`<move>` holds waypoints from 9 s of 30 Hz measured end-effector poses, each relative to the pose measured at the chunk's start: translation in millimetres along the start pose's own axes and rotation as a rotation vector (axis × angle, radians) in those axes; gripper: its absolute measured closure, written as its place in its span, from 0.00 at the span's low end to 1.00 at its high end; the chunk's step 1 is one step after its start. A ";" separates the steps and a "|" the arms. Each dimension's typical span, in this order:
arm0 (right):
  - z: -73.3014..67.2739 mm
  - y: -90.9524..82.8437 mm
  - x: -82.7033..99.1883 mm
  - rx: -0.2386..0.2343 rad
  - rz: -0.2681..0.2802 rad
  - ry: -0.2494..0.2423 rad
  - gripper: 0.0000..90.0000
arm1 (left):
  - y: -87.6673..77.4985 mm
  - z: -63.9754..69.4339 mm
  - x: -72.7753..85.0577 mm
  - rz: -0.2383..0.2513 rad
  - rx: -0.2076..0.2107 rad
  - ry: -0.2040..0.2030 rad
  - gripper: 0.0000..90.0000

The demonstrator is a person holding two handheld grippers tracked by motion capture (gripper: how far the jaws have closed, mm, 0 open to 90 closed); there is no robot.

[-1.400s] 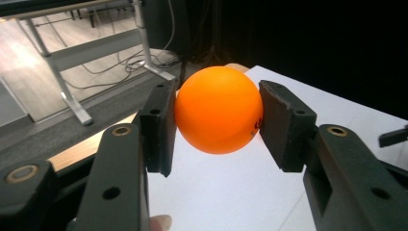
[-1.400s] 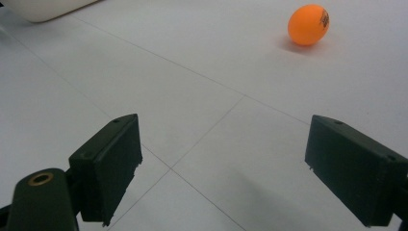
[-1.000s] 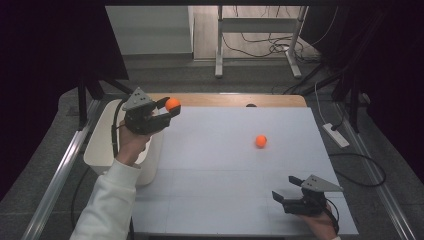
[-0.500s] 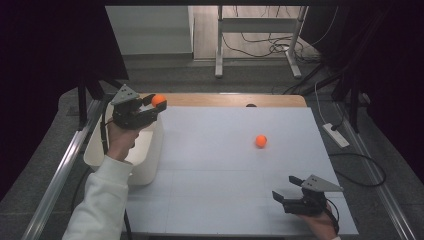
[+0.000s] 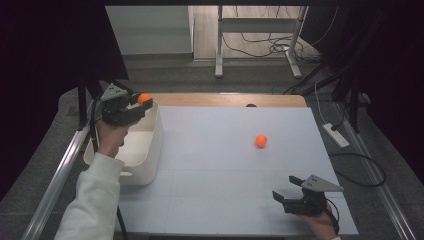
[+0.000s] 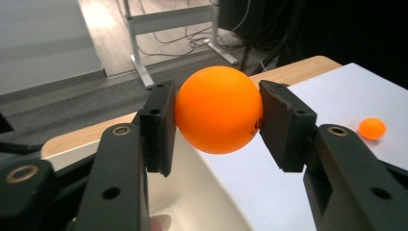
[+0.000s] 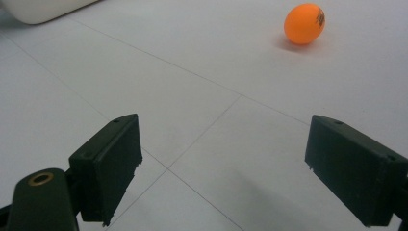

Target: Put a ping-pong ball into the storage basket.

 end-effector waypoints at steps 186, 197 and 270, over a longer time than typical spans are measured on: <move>5.3 7.7 -5.5 -0.013 0.008 -0.007 0.14 | 92.4 196.2 64.0 -0.244 0.441 0.211 0.23; 5.2 9.3 -6.1 -0.016 0.004 -0.014 0.14 | 116.1 200.9 68.3 -0.268 0.449 0.177 0.22; 3.6 9.7 -7.8 -0.019 0.013 -0.027 0.14 | 200.6 248.4 87.0 -0.407 0.446 0.265 0.23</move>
Point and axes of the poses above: each handheld gripper's, and its own axes: y roughly forward along the jaws, x roughly out of its underside, z roughly to its right, the point moved 6 cm from there along y, roughly forward along the jaws, and after that the axes turned 5 degrees about -y, right-handed, at the moved point
